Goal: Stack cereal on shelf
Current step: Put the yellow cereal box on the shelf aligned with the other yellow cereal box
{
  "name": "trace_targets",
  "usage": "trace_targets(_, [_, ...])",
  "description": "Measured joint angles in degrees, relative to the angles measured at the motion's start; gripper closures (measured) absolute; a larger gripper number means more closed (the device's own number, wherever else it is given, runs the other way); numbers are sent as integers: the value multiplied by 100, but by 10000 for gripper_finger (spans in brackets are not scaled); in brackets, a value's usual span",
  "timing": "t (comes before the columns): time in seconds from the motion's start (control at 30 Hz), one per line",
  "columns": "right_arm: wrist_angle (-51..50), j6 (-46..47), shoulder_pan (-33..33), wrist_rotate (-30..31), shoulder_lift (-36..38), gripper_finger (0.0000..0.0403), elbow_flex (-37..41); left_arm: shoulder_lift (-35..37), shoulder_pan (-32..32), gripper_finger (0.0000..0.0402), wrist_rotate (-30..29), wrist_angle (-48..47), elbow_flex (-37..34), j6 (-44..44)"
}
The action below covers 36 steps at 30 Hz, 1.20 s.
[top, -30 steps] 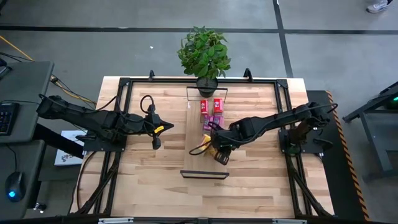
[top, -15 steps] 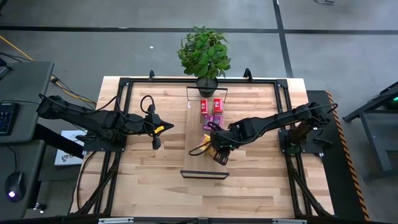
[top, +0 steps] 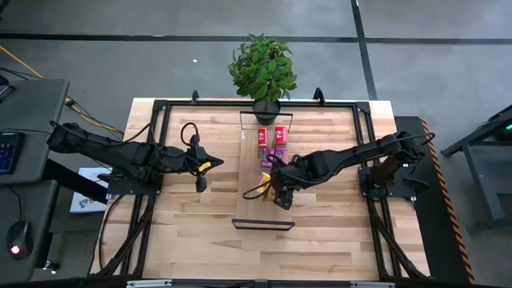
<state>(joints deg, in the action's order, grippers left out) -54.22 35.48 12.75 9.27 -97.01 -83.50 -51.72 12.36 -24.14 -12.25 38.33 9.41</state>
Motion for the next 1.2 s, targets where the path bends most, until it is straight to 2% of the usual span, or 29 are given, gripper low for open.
trace_targets(0.4, [1, -725, 207, -65, 674, 112, 0, 0, 0, 399, -2, 2, 0, 95])
trace_targets(0.57, [-583, -948, 538, 459, 896, 114, -4, 1, 0, 399, 0, -9, 0, 103])
trace_targets(0.67, [-1049, -793, 790, 931, 986, 136, 168, 2, 0, 399, 0, -41, 0, 103])
trace_targets(0.77, [-930, -349, 1013, 1085, 1288, 188, 916, 0, 0, 399, 0, -44, 0, 103])
trace_targets(0.9, [209, 466, 1246, 1079, 1968, 300, 2624, 0, -1, 399, -2, -44, 2, 101])
trace_targets(0.97, [1401, 597, 1297, 1118, 2292, 365, 3505, 0, -1, 399, -2, -44, 2, 101])
trace_targets(1.0, [2080, 603, 1292, 1203, 2414, 384, 3900, 0, 0, 399, -2, -43, 2, 101])
trace_targets(1.1, [4197, 379, 1175, 1626, 2540, 380, 4875, 0, 0, 399, -2, -44, 2, 98])
trace_targets(1.2, [5684, -97, 990, 1962, 2453, 382, 5431, 0, -1, 399, -4, -43, 2, 98])
